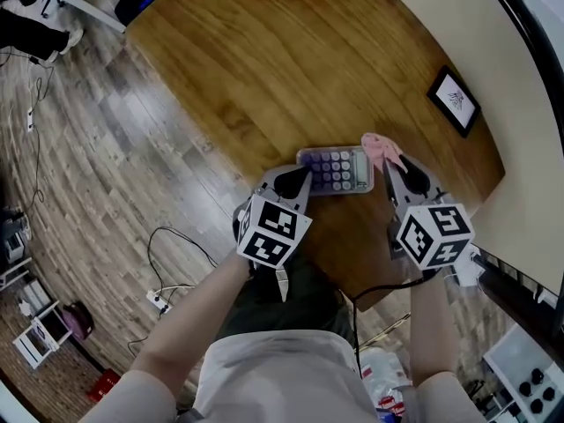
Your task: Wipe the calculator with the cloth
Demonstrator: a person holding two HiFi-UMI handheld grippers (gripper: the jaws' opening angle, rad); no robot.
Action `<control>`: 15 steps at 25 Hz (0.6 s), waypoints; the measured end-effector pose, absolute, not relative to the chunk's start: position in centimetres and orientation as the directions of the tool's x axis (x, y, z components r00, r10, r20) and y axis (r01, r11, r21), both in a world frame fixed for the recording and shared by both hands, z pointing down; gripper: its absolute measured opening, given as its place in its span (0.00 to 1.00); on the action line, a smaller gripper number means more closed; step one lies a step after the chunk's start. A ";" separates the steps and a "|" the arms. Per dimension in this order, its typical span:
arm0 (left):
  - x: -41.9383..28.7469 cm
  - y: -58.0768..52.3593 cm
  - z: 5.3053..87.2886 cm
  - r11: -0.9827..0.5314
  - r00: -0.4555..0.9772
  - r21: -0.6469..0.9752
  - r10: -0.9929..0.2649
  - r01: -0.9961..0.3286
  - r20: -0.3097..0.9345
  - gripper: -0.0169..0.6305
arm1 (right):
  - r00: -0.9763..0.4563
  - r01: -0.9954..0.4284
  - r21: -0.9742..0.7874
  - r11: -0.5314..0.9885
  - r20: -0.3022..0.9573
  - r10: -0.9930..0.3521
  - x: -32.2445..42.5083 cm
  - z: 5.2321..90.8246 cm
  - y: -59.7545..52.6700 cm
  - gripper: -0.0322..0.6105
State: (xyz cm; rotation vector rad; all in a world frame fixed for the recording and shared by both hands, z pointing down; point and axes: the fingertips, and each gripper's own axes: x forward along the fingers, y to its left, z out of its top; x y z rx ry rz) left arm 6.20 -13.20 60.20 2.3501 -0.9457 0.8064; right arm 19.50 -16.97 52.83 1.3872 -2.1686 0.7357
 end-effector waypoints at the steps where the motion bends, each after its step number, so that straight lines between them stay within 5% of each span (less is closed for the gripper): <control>1: 6.3 -13.2 60.2 -0.649 0.591 0.205 -0.456 -0.733 0.666 0.03 | -0.389 -0.918 -0.196 0.346 0.623 -0.679 19.1 53.1 -17.7 0.11; 15: 5.8 -13.3 60.3 -0.651 0.581 0.175 -0.483 -0.738 0.655 0.03 | -0.408 -0.861 -0.148 0.486 0.773 -0.486 14.5 59.5 -14.2 0.10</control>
